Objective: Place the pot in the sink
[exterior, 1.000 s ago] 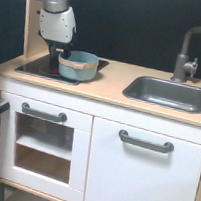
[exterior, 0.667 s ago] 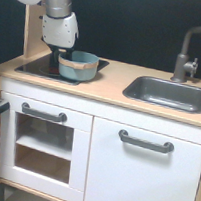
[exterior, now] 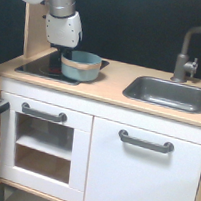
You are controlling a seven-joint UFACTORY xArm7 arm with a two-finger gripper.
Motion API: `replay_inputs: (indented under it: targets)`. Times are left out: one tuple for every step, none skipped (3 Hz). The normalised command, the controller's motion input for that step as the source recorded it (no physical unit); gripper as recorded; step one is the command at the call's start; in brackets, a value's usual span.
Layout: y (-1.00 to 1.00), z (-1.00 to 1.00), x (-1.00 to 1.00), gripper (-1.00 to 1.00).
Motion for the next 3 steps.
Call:
replay_inputs:
  targets:
    - [-0.16,0.87,0.58,-1.00]
    - [0.32,0.99,0.94,-1.00]
    - [0.63,0.98,0.99,-1.00]
